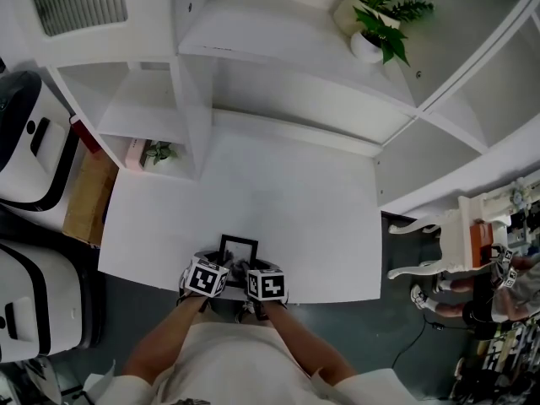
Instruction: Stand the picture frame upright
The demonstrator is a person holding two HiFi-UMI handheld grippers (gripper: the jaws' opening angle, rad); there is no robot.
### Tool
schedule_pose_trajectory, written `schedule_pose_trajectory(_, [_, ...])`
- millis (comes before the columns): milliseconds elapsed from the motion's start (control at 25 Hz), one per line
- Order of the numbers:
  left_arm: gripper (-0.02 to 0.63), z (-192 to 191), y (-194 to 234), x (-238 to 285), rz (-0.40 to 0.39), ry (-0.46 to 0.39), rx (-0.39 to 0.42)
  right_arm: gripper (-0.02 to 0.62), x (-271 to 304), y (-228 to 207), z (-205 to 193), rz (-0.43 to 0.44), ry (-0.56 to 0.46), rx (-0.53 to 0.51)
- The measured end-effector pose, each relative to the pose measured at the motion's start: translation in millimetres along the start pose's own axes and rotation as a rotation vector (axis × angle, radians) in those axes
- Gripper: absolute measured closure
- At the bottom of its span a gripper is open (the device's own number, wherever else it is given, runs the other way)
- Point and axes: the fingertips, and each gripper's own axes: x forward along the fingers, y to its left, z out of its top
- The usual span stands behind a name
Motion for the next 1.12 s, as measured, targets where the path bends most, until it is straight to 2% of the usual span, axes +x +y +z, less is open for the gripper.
schedule_pose_trajectory(80, [0.454, 6, 2, -7, 0.014, -0.037, -0.011, 0.449, -5, 1, 6, 0.000, -0.022, 0.003])
schedule_pose_trajectory(240, [0.511, 37, 15, -32, 0.057, -0.164, -0.008, 0.499, -19, 8, 35, -0.008, -0.123, -0.049])
schedule_pose_trajectory(400, [0.511, 47, 22, -36, 0.072, -0.189, 0.018, 0.500, -20, 12, 49, 0.004, -0.156, -0.076])
schedule_pose_trajectory(600, [0.514, 67, 21, -51, 0.092, -0.284, 0.032, 0.505, -35, 16, 68, 0.007, -0.240, -0.076])
schedule_pose_trajectory(840, [0.515, 121, 11, -94, 0.120, -0.456, 0.121, 0.503, -75, 25, 116, 0.010, -0.401, -0.122])
schedule_pose_trajectory(1120, [0.515, 192, -4, -157, 0.155, -0.657, 0.190, 0.506, -143, 44, 185, -0.008, -0.613, -0.236])
